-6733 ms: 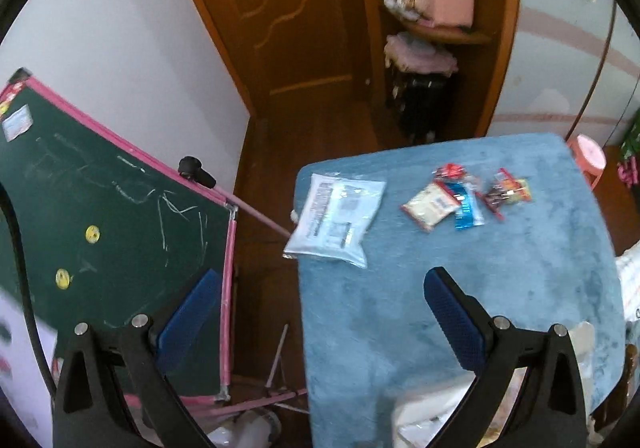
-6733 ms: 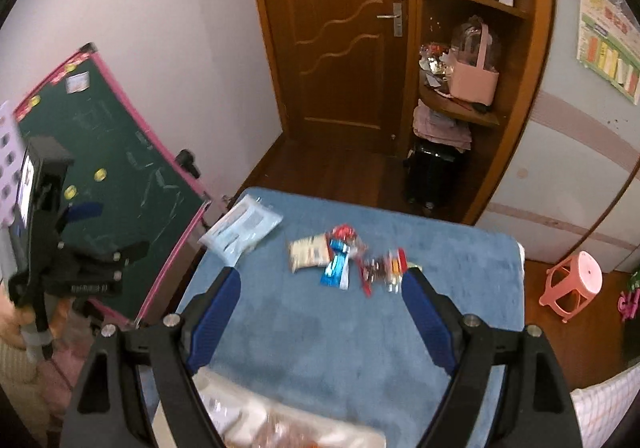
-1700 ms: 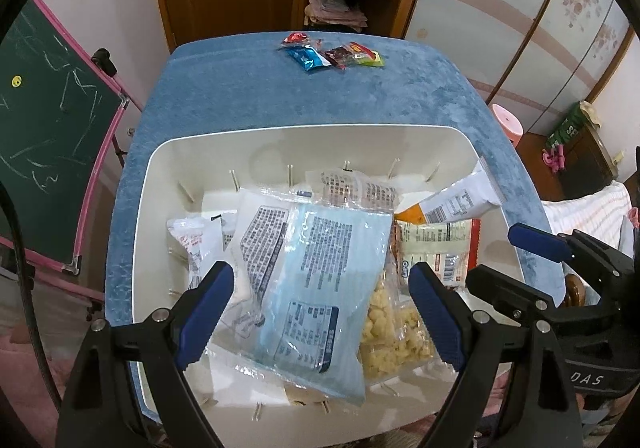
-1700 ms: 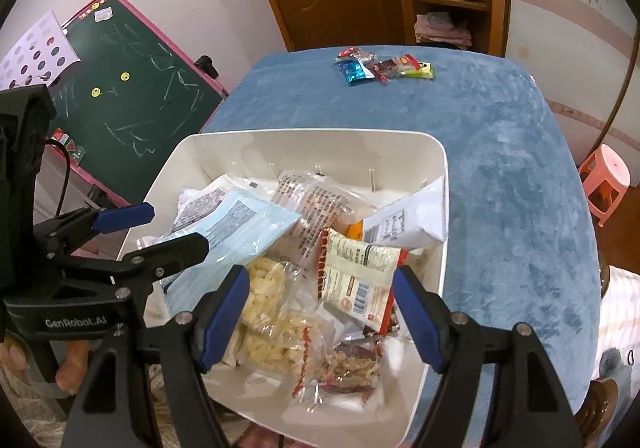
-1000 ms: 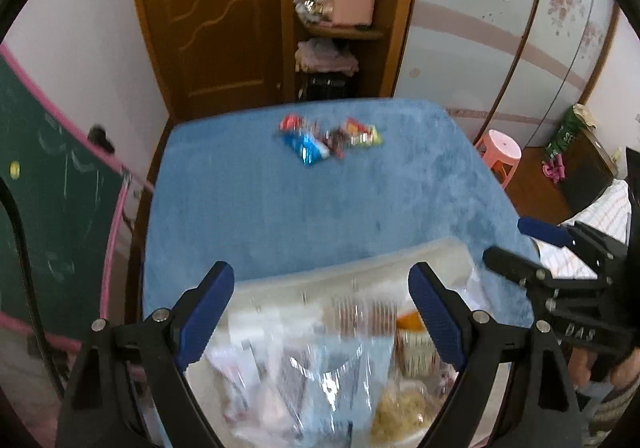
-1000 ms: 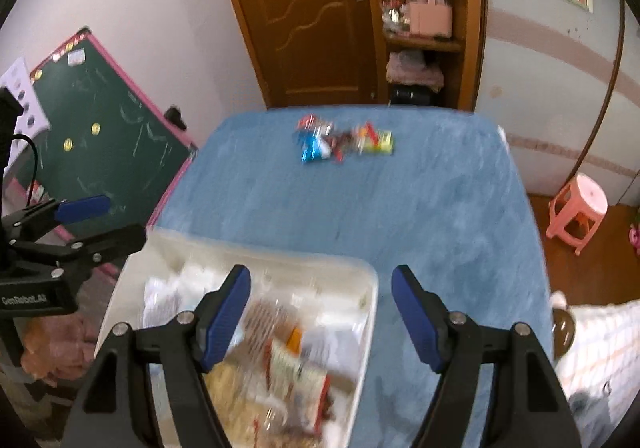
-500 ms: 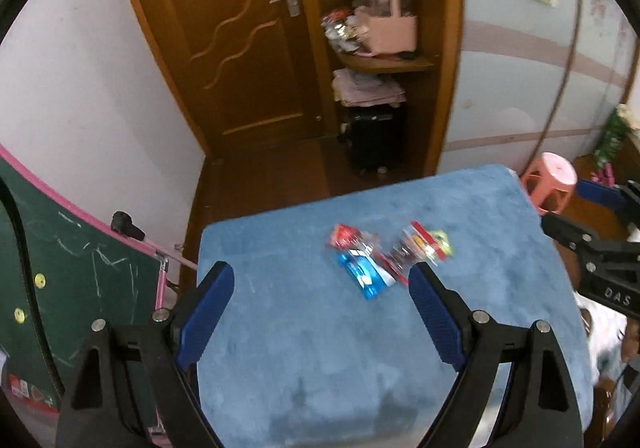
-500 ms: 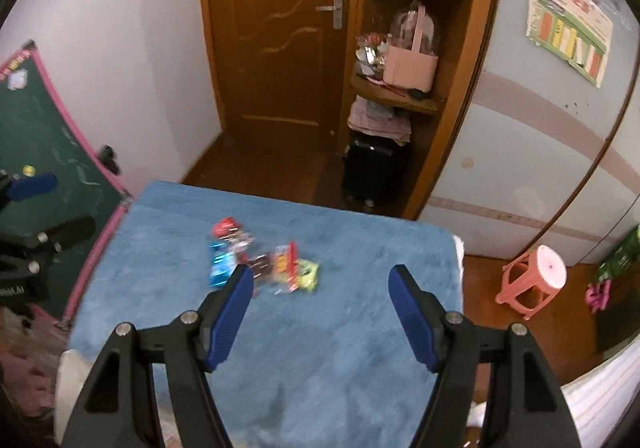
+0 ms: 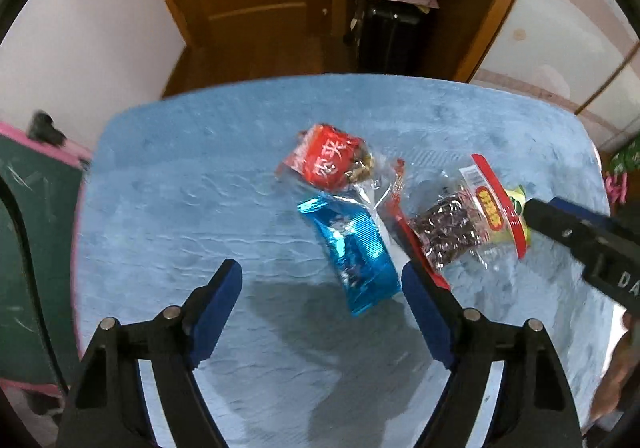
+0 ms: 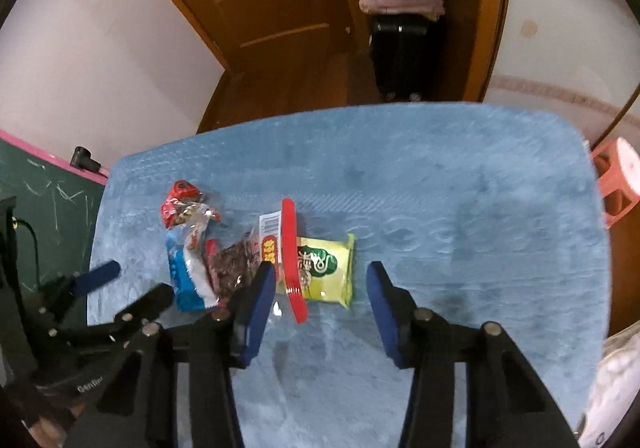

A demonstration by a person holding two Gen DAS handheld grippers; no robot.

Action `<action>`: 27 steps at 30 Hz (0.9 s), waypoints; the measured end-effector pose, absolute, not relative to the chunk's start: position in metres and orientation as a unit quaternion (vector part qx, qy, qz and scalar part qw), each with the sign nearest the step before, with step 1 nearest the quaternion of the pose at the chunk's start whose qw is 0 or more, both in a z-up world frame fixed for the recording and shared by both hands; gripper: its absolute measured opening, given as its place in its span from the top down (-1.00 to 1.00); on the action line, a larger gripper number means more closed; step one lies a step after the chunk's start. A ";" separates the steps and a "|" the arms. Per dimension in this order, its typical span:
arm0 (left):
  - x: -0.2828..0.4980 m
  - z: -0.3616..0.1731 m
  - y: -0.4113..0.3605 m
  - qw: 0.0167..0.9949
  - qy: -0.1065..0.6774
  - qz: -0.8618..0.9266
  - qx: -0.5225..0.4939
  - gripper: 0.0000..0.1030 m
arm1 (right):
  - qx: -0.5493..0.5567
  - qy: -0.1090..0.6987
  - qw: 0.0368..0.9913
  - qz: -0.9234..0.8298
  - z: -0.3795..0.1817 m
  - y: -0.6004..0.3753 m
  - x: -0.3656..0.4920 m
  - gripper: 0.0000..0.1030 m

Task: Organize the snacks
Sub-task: 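Move both tools back toward the last small snacks, then grasp the blue wrapper with the left tool while the right tool grasps the red-striped pack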

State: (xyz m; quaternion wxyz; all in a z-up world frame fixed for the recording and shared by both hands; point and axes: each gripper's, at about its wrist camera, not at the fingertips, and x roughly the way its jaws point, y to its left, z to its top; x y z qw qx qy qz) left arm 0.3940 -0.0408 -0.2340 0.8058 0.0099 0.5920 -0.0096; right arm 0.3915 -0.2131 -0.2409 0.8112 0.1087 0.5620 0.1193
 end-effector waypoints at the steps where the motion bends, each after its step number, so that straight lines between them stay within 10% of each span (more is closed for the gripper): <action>1: 0.396 -0.238 -0.040 0.805 0.593 -0.013 0.001 -0.59 | 0.114 0.563 0.809 0.124 -0.245 -0.212 0.393 0.08; 22: 0.398 -0.280 -0.030 0.807 0.586 -0.003 -0.073 -0.56 | 0.127 0.558 0.801 0.179 -0.255 -0.194 0.399 0.40; 27: 0.401 -0.281 -0.033 0.808 0.585 -0.013 -0.076 -0.09 | 0.130 0.556 0.797 0.196 -0.257 -0.188 0.397 0.71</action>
